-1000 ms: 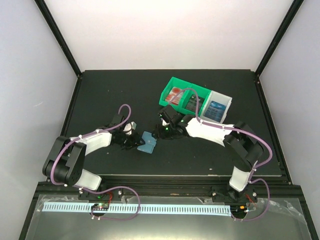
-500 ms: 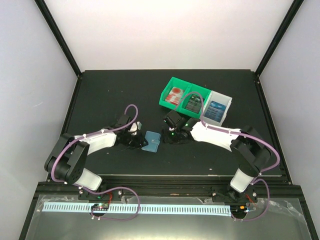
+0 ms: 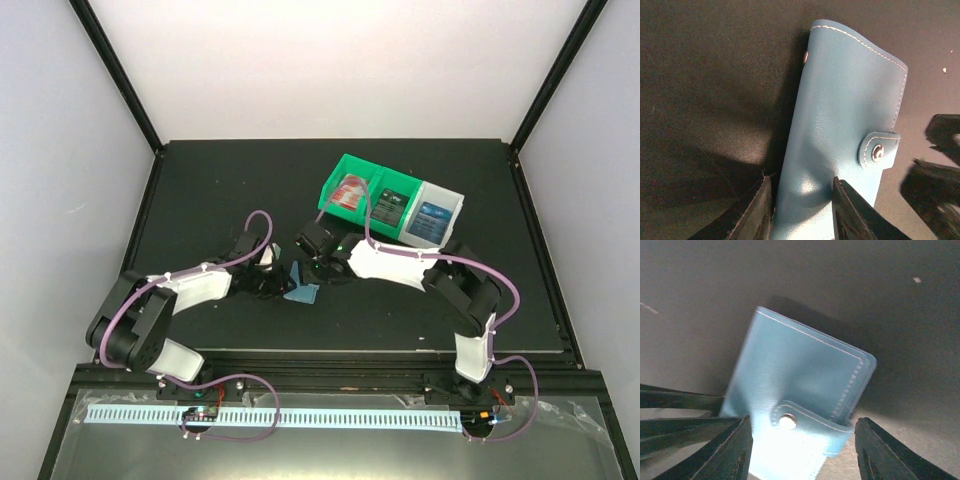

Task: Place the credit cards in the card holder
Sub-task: Open the card holder at the center of the board.

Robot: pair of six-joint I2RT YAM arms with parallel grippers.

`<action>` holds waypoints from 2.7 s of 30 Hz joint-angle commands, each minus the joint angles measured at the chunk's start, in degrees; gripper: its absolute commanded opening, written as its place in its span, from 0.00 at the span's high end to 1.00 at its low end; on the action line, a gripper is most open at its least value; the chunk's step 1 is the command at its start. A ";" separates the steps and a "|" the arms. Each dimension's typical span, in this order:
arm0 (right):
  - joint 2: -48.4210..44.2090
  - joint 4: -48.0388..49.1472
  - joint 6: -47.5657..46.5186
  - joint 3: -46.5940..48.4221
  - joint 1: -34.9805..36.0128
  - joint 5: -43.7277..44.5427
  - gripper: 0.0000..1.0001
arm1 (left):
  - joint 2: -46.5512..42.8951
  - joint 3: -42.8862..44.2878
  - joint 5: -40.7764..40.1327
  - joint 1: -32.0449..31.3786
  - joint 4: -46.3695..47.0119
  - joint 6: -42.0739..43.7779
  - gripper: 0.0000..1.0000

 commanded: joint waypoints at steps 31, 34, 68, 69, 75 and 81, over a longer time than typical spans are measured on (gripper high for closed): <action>0.24 20.16 -4.00 -16.56 -10.27 -24.50 0.71 | 4.20 -1.48 16.40 2.03 8.47 -2.41 0.84; -2.46 16.37 -5.02 -16.07 -10.07 -18.10 0.64 | 3.55 -1.29 14.60 2.08 7.80 -1.33 0.98; 1.05 -11.85 0.82 -0.49 1.72 20.72 0.54 | -3.27 -1.08 15.14 2.03 3.23 -1.27 0.99; 0.77 -12.54 1.40 -0.45 1.72 22.58 0.55 | -3.36 -1.08 15.00 2.04 2.97 -1.19 0.98; -0.02 -15.93 3.91 -0.13 1.67 29.01 0.68 | -3.84 -1.17 14.68 2.04 2.25 -1.02 0.98; -3.52 -8.11 0.81 -3.06 1.38 21.62 0.64 | -3.87 -1.08 14.80 2.03 2.01 -0.70 0.98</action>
